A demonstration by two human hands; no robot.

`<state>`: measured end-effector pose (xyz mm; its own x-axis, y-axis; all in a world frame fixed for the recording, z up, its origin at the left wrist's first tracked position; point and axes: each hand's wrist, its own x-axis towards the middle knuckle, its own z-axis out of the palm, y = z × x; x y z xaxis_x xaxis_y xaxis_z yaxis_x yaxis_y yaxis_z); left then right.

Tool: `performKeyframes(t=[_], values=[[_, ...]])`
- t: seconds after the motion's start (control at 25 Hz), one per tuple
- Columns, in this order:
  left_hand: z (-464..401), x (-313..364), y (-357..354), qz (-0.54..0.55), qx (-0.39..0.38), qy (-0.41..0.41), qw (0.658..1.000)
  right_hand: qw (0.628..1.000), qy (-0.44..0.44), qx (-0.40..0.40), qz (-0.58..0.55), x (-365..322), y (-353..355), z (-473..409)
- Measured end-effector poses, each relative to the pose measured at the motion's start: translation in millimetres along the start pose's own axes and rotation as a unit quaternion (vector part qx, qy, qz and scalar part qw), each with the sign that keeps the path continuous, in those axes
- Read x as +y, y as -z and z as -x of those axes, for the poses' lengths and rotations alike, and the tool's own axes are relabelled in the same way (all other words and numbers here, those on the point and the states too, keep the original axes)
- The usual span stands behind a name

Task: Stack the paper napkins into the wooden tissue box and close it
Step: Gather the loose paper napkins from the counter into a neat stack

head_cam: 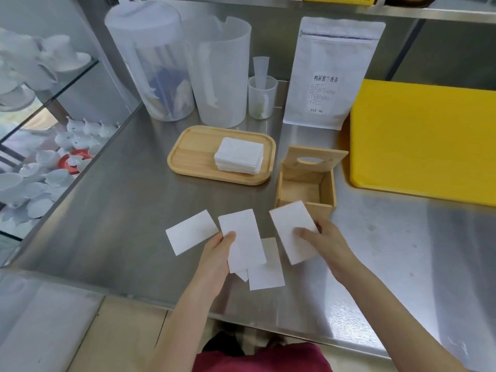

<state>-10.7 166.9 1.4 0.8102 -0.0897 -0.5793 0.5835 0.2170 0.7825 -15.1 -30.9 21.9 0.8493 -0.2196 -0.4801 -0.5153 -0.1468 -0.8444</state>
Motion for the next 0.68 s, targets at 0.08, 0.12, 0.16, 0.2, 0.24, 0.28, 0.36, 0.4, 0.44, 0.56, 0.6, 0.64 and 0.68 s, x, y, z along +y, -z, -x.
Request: performKeyframes(t=[0.08, 0.12, 0.16, 0.2, 0.24, 0.28, 0.36, 0.4, 0.44, 0.56, 0.6, 0.64, 0.68], values=[[1.3, 0.1, 0.4, 0.02, -0.011, 0.003, 1.0, 0.986, -0.016, -0.065, -0.151, -13.8, -11.1, 12.5], [2.3, 0.0, 0.9, 0.03, -0.019, 0.003, 0.999, 0.98, -0.016, -0.09, -0.176, -16.8, -19.4, 15.7], [3.6, 0.3, 0.9, 0.039, -0.028, 0.002, 0.999, 0.981, -0.007, -0.106, -0.164, -17.6, -28.5, 17.6], [5.1, 0.3, 1.5, 0.04, -0.034, -0.001, 0.999, 0.985, 0.007, -0.111, -0.129, -18.8, -38.3, 20.3], [6.3, 0.5, 2.1, 0.035, -0.037, -0.004, 0.999, 0.99, 0.02, -0.107, -0.086, -18.6, -47.5, 22.3], [7.7, 0.9, 3.0, 0.027, -0.033, -0.007, 0.999, 0.993, 0.03, -0.098, -0.052, -18.3, -55.8, 24.2], [10.2, 3.7, 2.9, 0.027, -0.025, -0.003, 0.999, 0.996, 0.048, -0.074, -0.02, -15.0, -65.4, 24.2], [11.4, 5.1, 2.7, 0.04, -0.02, 0.005, 0.999, 0.996, 0.057, -0.062, -0.005, -13.8, -68.3, 23.4], [12.0, 5.5, 3.7, 0.055, -0.016, 0.014, 0.998, 0.997, 0.065, -0.05, 0.014, -13.3, -70.0, 22.4], [14.9, 4.4, 8.9, 0.076, -0.017, 0.01, 0.997, 0.993, 0.088, -0.046, 0.07, -13.7, -74.0, 19.7], [15.6, 3.4, 11.5, 0.076, -0.019, 0.002, 0.997, 0.991, 0.094, -0.051, 0.077, -14.4, -75.6, 20.0], [16.4, 3.4, 13.6, 0.076, -0.021, -0.005, 0.997, 0.99, 0.099, -0.055, 0.08, -14.5, -77.0, 20.3], [16.9, 3.0, 15.8, 0.073, -0.02, -0.01, 0.997, 0.99, 0.102, -0.059, 0.082, -14.7, -78.7, 21.0]])
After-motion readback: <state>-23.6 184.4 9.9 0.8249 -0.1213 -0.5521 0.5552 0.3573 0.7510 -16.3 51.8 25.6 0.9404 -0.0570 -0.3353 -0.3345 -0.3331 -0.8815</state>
